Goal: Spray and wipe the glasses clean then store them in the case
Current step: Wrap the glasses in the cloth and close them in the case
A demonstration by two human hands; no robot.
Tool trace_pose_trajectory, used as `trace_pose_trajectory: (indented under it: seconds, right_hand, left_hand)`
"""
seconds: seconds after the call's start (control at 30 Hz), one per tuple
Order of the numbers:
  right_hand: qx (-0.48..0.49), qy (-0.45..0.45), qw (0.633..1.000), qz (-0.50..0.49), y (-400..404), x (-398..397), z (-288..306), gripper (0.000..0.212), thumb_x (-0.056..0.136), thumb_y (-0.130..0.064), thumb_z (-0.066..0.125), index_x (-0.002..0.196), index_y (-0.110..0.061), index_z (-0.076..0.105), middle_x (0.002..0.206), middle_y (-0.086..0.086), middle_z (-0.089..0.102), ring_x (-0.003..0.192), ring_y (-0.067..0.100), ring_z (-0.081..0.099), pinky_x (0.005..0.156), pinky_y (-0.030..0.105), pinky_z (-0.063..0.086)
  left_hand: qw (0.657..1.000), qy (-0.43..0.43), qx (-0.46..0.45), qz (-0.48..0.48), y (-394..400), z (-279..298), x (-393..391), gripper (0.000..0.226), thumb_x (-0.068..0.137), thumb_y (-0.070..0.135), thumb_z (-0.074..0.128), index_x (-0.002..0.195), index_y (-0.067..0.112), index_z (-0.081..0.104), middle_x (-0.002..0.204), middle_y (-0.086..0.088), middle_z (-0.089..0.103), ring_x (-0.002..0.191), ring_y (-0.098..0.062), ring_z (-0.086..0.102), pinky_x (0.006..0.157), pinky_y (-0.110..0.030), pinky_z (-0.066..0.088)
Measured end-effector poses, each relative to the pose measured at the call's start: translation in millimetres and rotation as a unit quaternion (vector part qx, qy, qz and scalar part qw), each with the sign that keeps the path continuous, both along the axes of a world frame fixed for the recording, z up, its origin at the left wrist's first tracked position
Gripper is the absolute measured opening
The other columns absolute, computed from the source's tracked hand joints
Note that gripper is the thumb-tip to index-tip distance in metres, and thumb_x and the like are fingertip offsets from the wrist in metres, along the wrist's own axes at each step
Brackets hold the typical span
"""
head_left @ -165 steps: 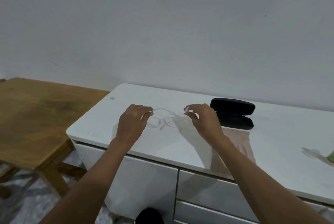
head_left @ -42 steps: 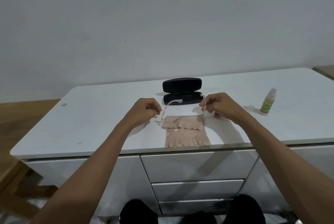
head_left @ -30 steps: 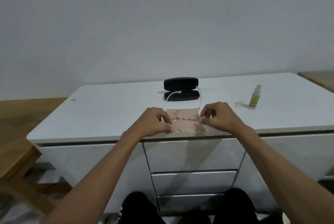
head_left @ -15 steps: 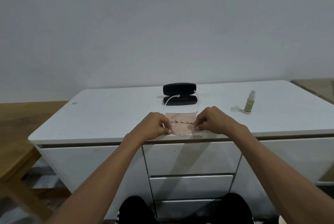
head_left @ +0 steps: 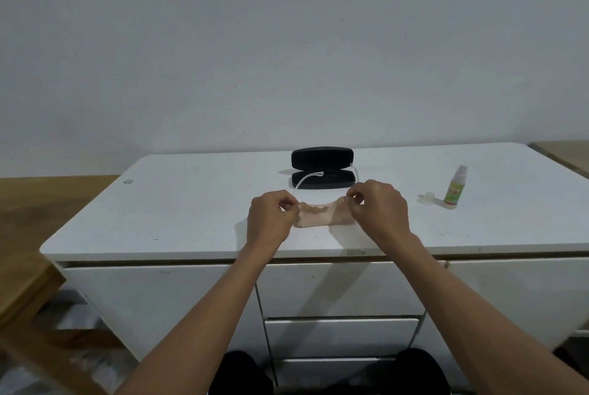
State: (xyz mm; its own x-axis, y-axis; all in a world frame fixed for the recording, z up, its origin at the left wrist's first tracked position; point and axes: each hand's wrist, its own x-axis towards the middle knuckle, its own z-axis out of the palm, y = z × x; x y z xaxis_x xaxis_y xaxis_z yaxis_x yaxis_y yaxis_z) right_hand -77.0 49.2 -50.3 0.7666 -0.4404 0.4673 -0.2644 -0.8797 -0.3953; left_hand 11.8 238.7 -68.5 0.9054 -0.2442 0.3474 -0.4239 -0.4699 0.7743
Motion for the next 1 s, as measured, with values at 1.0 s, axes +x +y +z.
trace_pose_trajectory:
  seconds: [1.0]
  right_hand:
    - [0.083,-0.109,0.989,-0.055,-2,-4,-17,0.031,0.089,-0.039,0.073,0.109,-0.019,0.059,0.079,-0.007,0.064,0.068,0.018,0.056,0.066,0.03,0.039]
  left_hand:
    - [0.999,-0.011,-0.031,-0.028,4,-5,15,0.012,0.087,0.023,0.078,0.092,0.033,0.074,0.086,0.006,0.07,0.067,-0.017,0.058,0.07,-0.032,0.05]
